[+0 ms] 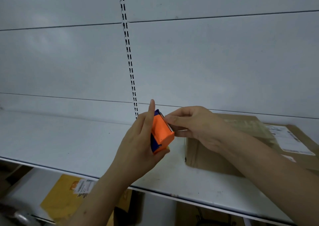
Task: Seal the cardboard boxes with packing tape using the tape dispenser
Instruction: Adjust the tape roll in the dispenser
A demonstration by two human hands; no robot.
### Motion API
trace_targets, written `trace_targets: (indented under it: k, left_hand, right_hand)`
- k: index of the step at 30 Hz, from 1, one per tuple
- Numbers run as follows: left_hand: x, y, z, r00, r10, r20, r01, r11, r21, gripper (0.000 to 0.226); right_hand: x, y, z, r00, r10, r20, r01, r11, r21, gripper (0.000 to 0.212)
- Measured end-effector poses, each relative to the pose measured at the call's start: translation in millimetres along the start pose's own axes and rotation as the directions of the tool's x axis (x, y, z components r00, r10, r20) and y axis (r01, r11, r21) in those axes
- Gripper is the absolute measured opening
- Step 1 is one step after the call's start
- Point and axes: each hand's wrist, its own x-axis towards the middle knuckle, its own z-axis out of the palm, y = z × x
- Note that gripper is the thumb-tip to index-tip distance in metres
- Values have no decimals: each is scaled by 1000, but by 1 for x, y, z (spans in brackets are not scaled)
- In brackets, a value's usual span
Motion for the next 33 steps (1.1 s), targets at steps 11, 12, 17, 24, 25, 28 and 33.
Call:
trace_targets:
  k: [11,12,17,24,25,28,33]
  left_hand:
    - [-9,-8,22,999,-49,11,48,998,34,121]
    - [-10,-8,22,998,-65,4,65,998,25,120]
    - [-19,-3,25,979,-169,-116,155,980,-124,115]
    - [-23,1,38,946,-264,-190,208,940,-270,107]
    - [-24,2,39,941,-267,-209,206,939,-274,102]
    - [-28,6,42,927,-301,-224,231,928,-293,94]
    - [-25,15,41,927,-340,-161,294,921,-254,93]
  right_hand:
    - [3,15,0,887,-446,-122,231,654,-720,13]
    - [3,17,1,894,-430,-123,236,687,-687,14]
    - [0,14,-2,949,-262,-174,202,932,-300,9]
    - [-14,19,8,828,-558,-54,408,667,-623,8]
    - [-16,20,10,801,-598,-32,431,612,-663,8]
    - [-14,20,12,769,-636,-70,448,613,-650,9]
    - [-9,14,9,793,-577,-194,409,741,-532,14]
